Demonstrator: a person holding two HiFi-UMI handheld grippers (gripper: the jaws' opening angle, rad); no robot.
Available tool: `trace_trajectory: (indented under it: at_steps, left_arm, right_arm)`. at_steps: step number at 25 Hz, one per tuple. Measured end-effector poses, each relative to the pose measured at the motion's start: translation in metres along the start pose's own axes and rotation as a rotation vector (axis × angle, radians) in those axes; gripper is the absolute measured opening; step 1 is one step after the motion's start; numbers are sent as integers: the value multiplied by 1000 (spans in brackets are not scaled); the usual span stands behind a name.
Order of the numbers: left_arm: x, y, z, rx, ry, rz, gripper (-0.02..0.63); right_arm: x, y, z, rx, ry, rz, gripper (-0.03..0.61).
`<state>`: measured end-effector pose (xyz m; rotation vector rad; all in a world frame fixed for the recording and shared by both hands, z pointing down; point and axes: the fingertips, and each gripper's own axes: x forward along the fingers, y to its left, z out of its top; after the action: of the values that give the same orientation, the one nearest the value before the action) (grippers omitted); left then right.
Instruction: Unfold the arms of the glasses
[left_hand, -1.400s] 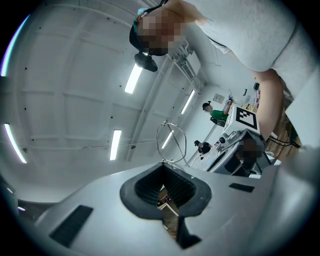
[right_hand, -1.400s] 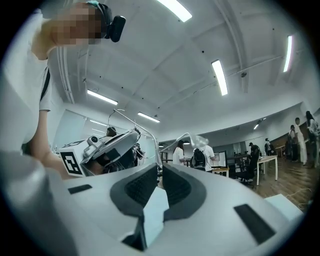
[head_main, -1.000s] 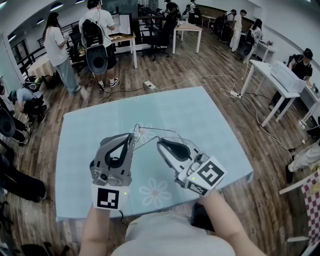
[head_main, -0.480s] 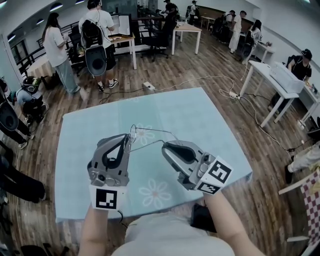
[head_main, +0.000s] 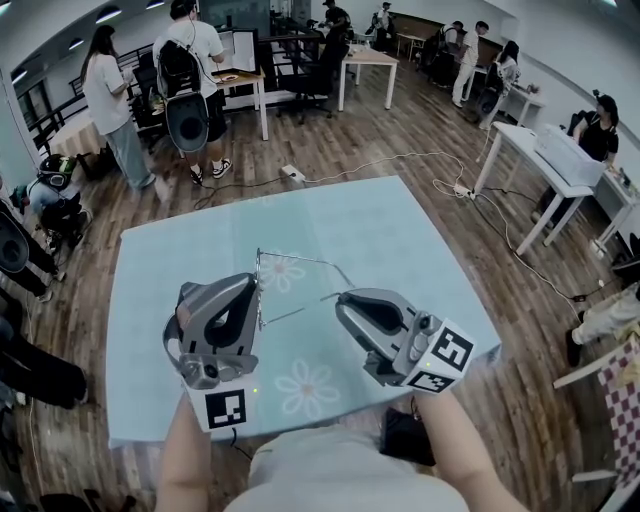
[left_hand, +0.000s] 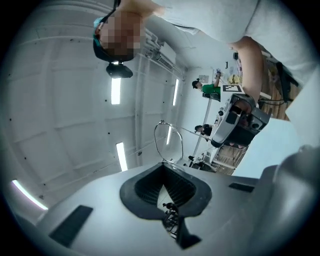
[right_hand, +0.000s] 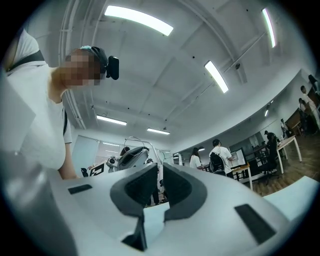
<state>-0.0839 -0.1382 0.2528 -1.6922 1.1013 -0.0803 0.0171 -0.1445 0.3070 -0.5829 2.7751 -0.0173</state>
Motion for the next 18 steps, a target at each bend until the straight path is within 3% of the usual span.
trace_trajectory:
  at_steps: [18]
  left_arm:
    - [-7, -15, 1, 374, 41, 143, -8]
  right_arm:
    - [-18, -15, -1, -36, 38, -51, 35]
